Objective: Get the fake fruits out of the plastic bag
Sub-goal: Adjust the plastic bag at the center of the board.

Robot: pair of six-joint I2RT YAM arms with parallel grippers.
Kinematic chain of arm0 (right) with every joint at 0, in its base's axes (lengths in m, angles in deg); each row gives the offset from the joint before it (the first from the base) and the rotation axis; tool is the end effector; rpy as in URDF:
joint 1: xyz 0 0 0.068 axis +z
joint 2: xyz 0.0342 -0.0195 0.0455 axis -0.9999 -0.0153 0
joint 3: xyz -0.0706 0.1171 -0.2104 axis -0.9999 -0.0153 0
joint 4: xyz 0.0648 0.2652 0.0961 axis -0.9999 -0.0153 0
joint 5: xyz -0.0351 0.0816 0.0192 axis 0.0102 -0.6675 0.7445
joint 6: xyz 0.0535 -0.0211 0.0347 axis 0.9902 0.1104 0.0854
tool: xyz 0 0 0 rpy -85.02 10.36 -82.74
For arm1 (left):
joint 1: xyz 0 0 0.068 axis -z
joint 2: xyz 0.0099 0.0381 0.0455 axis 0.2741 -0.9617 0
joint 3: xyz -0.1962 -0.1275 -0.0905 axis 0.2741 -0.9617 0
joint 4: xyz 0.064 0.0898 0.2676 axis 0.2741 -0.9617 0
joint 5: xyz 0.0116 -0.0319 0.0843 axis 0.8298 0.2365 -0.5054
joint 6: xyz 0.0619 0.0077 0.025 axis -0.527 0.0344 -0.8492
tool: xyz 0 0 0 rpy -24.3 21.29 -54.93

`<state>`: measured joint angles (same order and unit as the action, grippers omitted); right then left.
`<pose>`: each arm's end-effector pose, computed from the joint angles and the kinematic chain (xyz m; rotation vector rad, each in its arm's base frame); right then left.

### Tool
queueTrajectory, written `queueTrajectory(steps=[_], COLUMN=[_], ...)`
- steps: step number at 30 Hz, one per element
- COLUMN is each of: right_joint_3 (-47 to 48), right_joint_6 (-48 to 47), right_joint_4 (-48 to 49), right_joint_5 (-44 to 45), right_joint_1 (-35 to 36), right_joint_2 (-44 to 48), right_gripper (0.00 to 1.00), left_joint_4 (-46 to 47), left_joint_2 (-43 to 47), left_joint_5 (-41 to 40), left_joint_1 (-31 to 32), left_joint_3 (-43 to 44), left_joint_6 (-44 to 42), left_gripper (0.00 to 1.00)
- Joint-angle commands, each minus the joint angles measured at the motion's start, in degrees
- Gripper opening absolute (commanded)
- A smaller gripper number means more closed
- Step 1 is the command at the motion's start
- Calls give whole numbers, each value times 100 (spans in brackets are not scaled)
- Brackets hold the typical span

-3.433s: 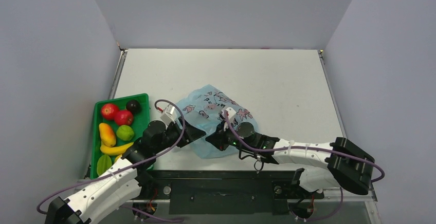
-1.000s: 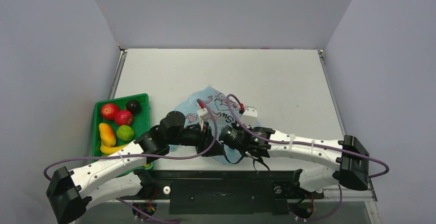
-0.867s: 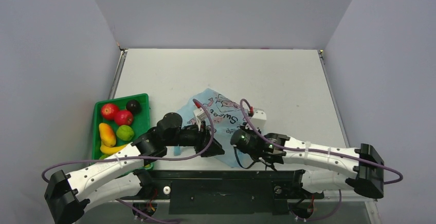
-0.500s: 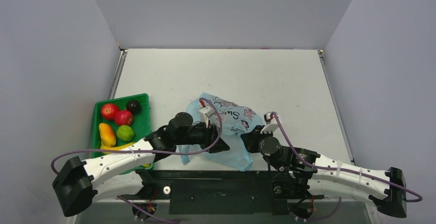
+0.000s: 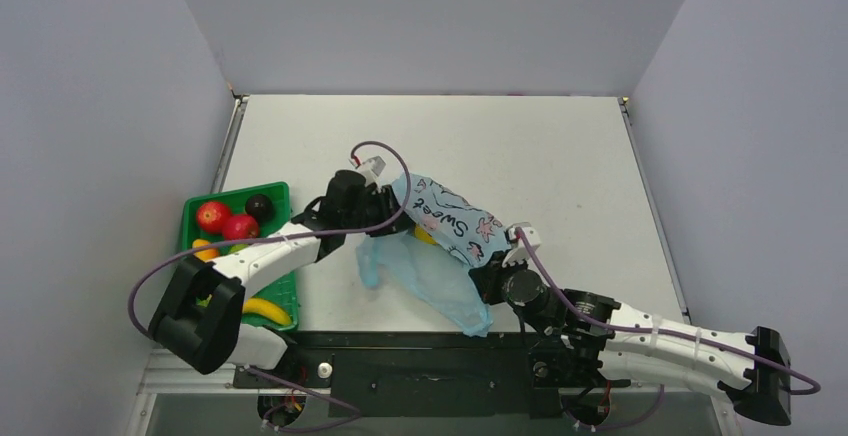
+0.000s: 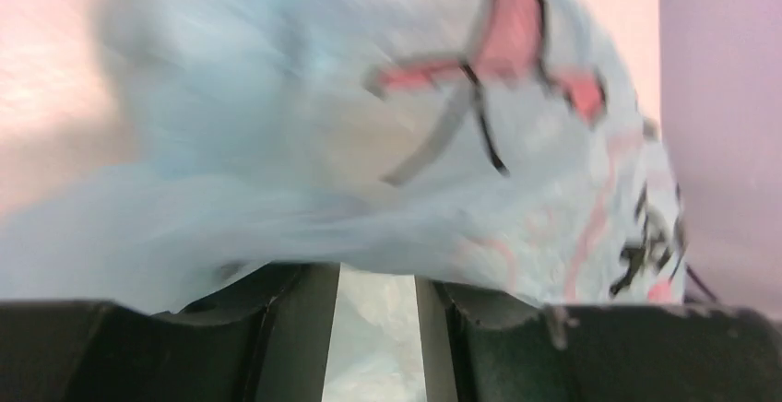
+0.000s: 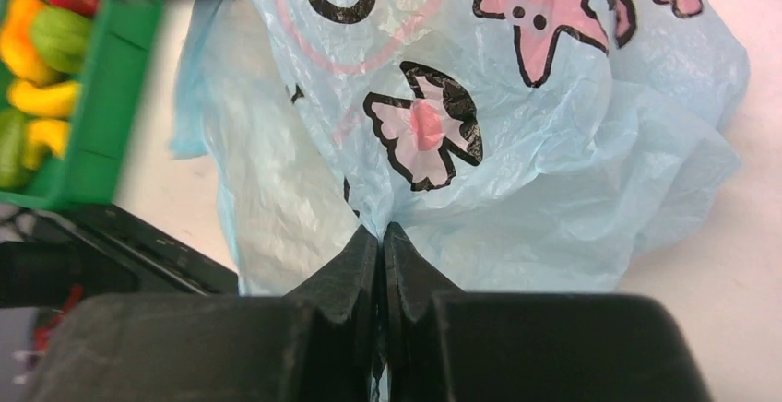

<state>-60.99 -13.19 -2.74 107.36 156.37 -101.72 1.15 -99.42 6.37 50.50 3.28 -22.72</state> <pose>0.1087 0.2015 0.2024 -0.1188 2.0937 0.8022 0.2599 -0.1979 0.1621 0.0517 2.3616 -1.0155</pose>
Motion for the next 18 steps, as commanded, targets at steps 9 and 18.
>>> queueTrajectory(steps=[9, 18], right_joint_3=[-44, 469], right_joint_6=[-230, -260], right_joint_4=[-896, -706], right_joint_5=[594, 722], right_joint_1=[86, 62], right_joint_2=[245, 84], right_gripper=[0, 0], left_joint_4=[809, 1611], left_joint_2=[-61, 1394], left_joint_5=[-162, -1061], left_joint_1=[-326, 1449], left_joint_3=[244, -1093], left_joint_6=[-236, -216], left_gripper=[34, 36])
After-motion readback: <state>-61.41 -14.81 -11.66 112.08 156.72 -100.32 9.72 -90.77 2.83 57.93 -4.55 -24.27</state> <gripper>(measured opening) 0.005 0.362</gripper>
